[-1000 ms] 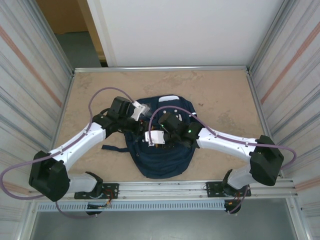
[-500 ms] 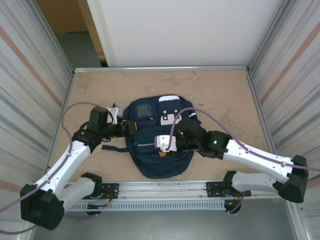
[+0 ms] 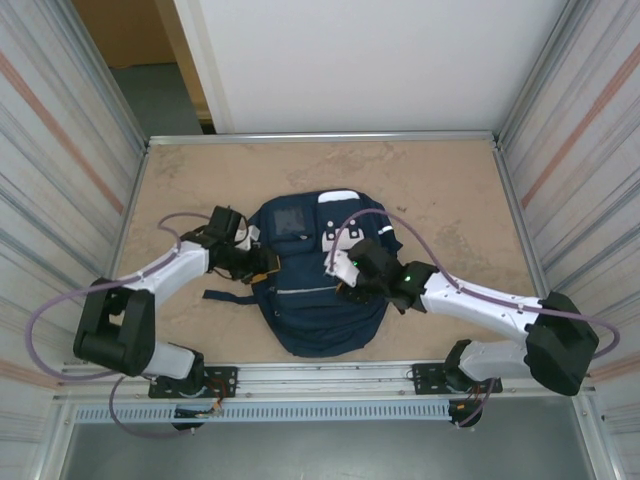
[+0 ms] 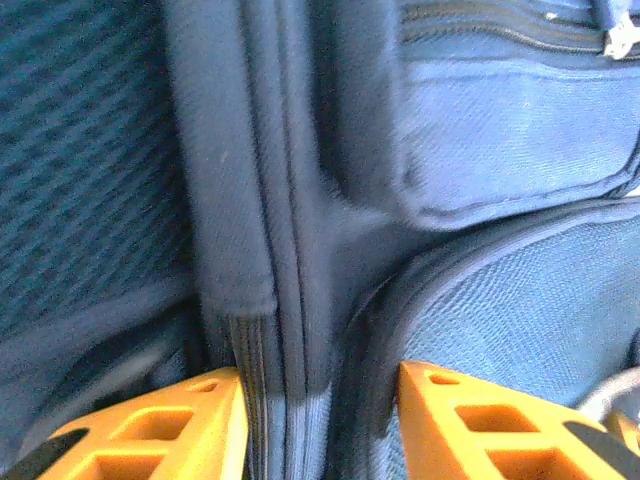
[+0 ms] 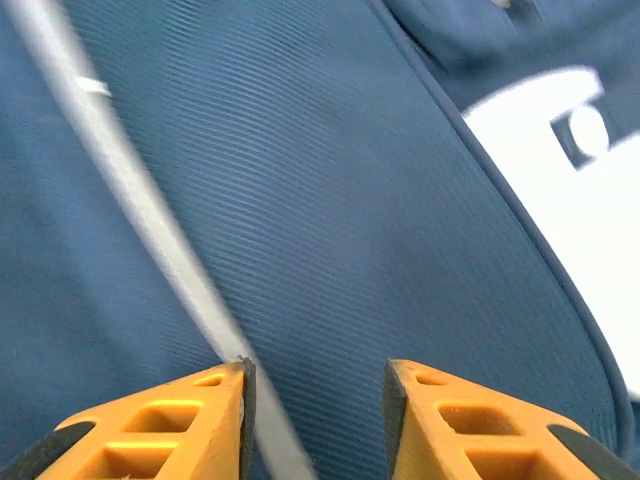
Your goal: Pack books, pencil case, and school supplies into a backpack
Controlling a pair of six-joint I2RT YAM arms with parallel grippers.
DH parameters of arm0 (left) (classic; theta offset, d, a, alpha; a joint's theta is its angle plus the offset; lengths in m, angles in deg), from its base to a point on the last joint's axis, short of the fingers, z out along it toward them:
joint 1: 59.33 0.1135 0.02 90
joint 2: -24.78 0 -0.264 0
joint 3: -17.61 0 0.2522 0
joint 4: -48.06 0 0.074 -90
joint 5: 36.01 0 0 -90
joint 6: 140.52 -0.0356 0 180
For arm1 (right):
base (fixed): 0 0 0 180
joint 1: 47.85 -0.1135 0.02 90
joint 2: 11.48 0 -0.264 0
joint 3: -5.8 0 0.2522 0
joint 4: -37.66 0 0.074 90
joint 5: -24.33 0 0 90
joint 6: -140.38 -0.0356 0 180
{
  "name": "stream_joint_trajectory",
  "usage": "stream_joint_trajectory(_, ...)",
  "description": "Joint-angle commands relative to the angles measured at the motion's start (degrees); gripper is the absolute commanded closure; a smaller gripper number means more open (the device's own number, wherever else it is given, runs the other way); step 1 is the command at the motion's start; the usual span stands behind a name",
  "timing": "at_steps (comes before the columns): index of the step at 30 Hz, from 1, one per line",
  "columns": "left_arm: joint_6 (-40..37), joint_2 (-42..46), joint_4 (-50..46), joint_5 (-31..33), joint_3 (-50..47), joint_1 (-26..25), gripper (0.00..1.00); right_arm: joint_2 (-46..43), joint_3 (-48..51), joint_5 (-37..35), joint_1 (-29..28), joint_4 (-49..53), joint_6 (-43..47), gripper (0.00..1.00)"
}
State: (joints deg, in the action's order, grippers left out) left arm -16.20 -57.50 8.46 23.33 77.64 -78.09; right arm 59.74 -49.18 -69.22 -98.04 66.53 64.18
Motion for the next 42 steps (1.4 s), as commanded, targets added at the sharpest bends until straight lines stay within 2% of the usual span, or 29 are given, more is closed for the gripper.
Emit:
stream_joint_trajectory(1, 0.76, -2.64, -0.03, -2.18, 4.05, -0.92, 0.71, -0.65, 3.14, 1.67, 5.85, -5.33, -10.77, 0.63)
stream_joint_trajectory(4, 1.25, -3.76, 0.74, -3.97, 3.58, -1.05, 0.87, 1.67, 3.02, 2.71, 11.07, -7.57, -13.73, 0.64)
stream_joint_trajectory(7, 2.92, -2.71, 2.42, -6.07, 1.69, -1.36, 0.92, 4.33, 1.76, 2.49, 12.98, -10.62, -13.29, 0.66)
stream_joint_trajectory(11, 6.46, 3.12, 3.3, -6.84, -2.11, -2.33, 1.0, 11.69, -2.53, 5.39, 16.1, -13.87, -15.47, 0.66)
stream_joint_trajectory(16, 12.93, 12.83, 3.7, -1.67, -8.08, -4.2, 1.0, 25.3, -11.7, 8.86, 17.7, -16.86, -17.46, 0.69)
stream_joint_trajectory(21, 20.05, 19.39, 4.34, 6.47, -12.93, -7.6, 1.0, 34.53, -21.22, 10.25, 17.37, -21.88, -17.63, 0.68)
stream_joint_trajectory(24, 25.75, 20.81, 8.03, 8.11, -15.94, -7.52, 1.0, 37.57, -25.79, 10.47, 17.39, -22.67, -18.54, 0.65)
stream_joint_trajectory(25, 26.85, 21.05, 9.16, 8.16, -16.35, -7.52, 1.0, 37.3, -26.23, 10.5, 17.33, -23.24, -19.38, 0.64)
stream_joint_trajectory(26, 27.93, 21.47, 9.72, 8.61, -16.4, -7.72, 0.95, 36.58, -26.33, 10.73, 17.24, -23.89, -20.23, 0.64)
stream_joint_trajectory(27, 28.07, 21.91, 9.53, 9.23, -16.25, -7.86, 0.84, 35.28, -26.13, 10.93, 16.98, -24.32, -20.78, 0.63)
stream_joint_trajectory(30, 27.94, 24.03, 4.72, 12.09, -14.48, -7.87, 0.61, 29.57, -24.6, 9.25, 16.37, -22.25, -22.53, 0.6)
stream_joint_trajectory(32, 26.88, 26.46, -0.32, 14.18, -12.57, -7.8, 0.53, 24.08, -23.07, 7.54, 15.78, -18.61, -24.18, 0.59)
stream_joint_trajectory(34, 25.86, 28.79, -5.02, 16.62, -11.07, -7.95, 0.51, 19.09, -21.06, 4.98, 14.17, -15.13, -25.15, 0.58)
stream_joint_trajectory(36, 23.61, 30.09, -5.63, 17.34, -10.29, -7.93, 0.5, 14.21, -17.89, 3.42, 11.21, -13.8, -24.76, 0.58)
stream_joint_trajectory(39, 19.04, 25.22, -8.27, 16.62, -4.95, -8.98, 0.52, 7.7, -12.12, -0.34, 5.86, -13.88, -24.99, 0.57)
stream_joint_trajectory(42, 18.56, 19.84, -6.47, 16.77, -2.43, -11.38, 0.53, 3.34, -8.08, -4.68, 1.47, -13.99, -29.45, 0.57)
